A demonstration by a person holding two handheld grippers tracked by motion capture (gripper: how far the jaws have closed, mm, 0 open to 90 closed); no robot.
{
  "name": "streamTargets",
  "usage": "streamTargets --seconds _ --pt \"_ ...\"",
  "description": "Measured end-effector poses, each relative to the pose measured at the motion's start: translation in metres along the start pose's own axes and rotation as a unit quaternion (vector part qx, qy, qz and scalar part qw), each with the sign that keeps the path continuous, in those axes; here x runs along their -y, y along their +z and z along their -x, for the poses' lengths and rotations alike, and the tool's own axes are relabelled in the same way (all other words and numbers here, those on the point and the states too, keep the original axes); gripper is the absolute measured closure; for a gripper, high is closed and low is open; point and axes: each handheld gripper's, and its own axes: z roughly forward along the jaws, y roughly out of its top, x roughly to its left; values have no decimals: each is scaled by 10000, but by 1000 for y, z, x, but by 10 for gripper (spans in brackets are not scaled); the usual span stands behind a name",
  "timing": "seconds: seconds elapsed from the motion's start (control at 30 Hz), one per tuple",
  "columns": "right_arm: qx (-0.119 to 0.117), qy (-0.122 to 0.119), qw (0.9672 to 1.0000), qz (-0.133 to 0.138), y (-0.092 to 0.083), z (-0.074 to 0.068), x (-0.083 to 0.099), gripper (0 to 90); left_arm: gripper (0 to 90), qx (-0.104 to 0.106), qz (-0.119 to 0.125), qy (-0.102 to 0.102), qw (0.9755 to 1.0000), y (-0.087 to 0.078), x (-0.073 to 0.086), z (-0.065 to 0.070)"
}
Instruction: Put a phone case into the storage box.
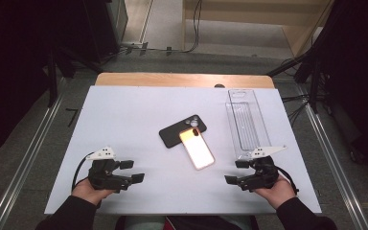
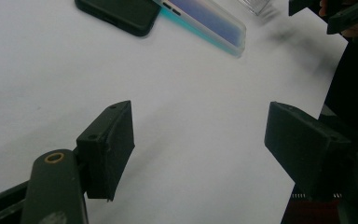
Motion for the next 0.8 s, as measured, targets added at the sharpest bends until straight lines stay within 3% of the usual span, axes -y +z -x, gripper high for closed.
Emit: streamTargets --seconds 0.17,0.27,0.67,0.8 --pt "-39 72 10000 -15 1 -1 -2 168 246 -16 32 -40 10000 -2 0 -2" --pt "92 22 9999 -67 -2 -2 -5 172 247 -46 35 -49 10000 -2 0 -2" --pt "207 183 9990 342 -7 -13 -26 171 248 -99 66 -80 9999 -6 -1 -3" --pt "331 71 9989 338 -2 -18 -32 171 248 -82 52 -64 9999 -6 -1 -3"
